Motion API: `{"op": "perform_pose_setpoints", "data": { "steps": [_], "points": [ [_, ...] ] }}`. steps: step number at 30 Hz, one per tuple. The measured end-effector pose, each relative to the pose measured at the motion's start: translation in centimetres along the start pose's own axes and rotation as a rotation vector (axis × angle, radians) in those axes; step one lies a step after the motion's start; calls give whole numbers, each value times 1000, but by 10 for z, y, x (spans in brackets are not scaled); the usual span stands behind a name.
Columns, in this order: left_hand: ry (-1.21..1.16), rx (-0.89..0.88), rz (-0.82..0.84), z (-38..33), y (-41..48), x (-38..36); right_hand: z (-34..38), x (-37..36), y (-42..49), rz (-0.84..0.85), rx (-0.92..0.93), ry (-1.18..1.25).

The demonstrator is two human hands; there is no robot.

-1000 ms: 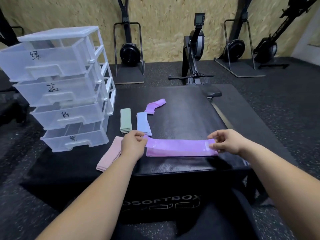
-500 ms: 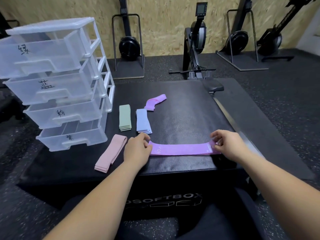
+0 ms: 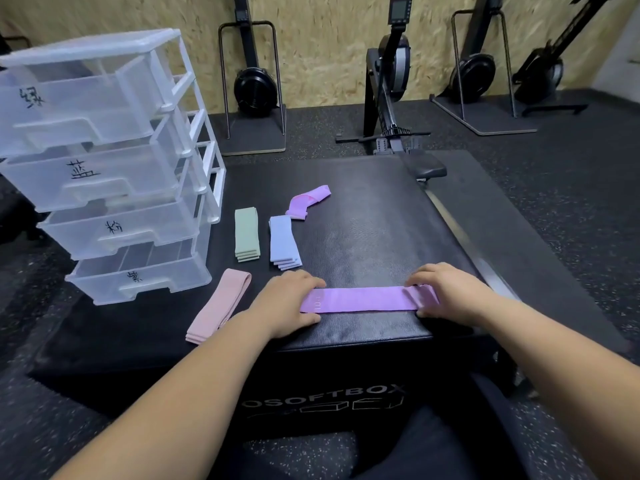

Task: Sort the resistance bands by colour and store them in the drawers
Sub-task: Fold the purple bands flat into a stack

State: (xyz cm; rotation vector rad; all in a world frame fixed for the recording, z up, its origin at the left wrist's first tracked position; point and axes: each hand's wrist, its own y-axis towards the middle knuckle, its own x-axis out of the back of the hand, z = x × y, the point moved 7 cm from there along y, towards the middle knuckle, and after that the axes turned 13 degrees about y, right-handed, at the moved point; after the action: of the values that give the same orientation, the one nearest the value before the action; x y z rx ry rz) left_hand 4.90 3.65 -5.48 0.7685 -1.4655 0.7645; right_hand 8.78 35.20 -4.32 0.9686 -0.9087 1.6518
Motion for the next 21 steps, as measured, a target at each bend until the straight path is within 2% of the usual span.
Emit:
{"op": "perform_pose_setpoints", "data": {
  "steps": [11,21],
  "points": [
    [118,-76,35,5,13,9,4,9,9,40,-8,-56],
    [-25,16,-42,13,47,36,26,24,56,-16,20,39]
  ]
}}
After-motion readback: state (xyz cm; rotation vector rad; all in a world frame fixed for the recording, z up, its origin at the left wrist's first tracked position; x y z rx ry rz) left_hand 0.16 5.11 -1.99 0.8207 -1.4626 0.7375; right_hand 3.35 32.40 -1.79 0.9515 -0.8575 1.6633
